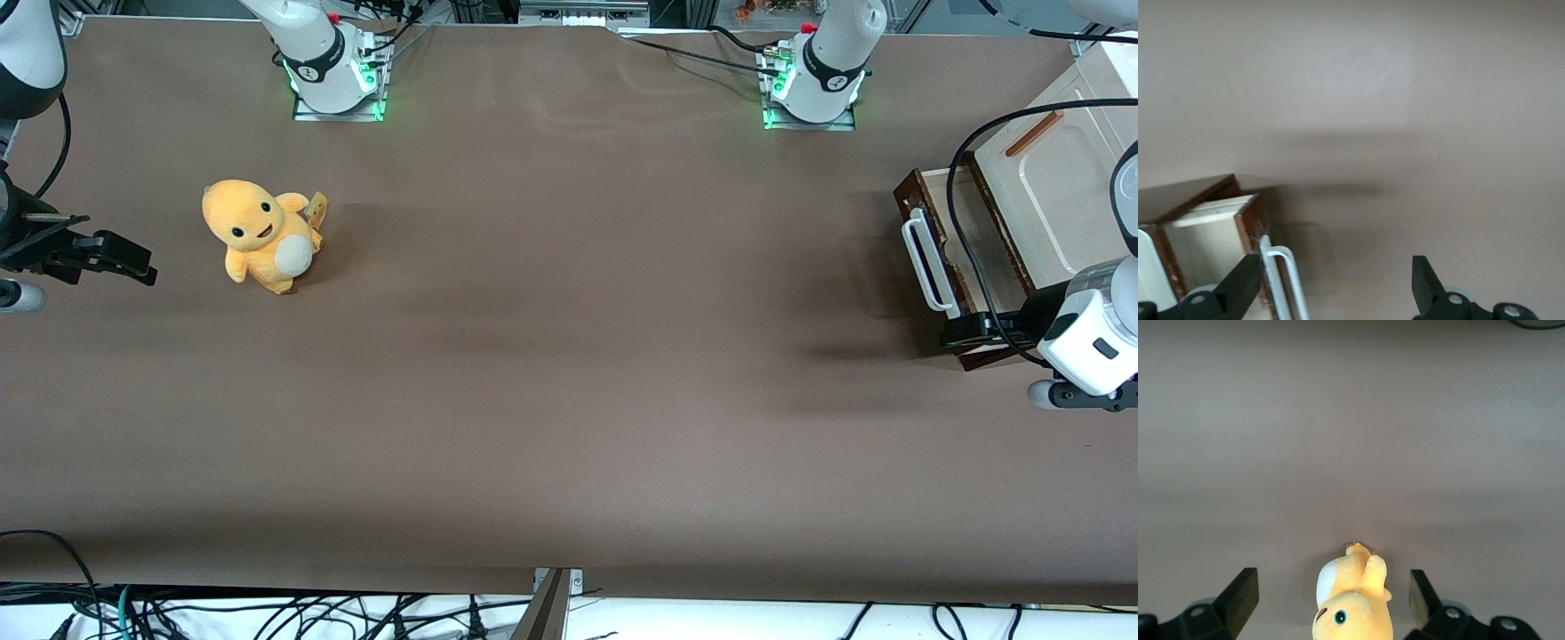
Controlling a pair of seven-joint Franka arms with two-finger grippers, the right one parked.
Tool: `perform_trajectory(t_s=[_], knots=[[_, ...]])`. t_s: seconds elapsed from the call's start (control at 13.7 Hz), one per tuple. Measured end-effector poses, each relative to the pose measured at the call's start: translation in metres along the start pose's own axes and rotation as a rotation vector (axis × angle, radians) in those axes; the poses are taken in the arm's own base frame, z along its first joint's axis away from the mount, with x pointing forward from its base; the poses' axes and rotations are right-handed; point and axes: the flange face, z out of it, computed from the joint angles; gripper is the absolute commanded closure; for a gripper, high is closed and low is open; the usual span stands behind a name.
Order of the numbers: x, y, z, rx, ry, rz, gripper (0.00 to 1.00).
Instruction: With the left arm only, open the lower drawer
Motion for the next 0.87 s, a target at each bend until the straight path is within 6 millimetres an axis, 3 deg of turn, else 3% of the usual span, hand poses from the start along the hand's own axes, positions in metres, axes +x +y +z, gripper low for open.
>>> perform_trajectory(t_s=[0.87], knots=[[0.0032, -0.0021, -0.0051, 0.053, 0.037, 0.045, 0.0]])
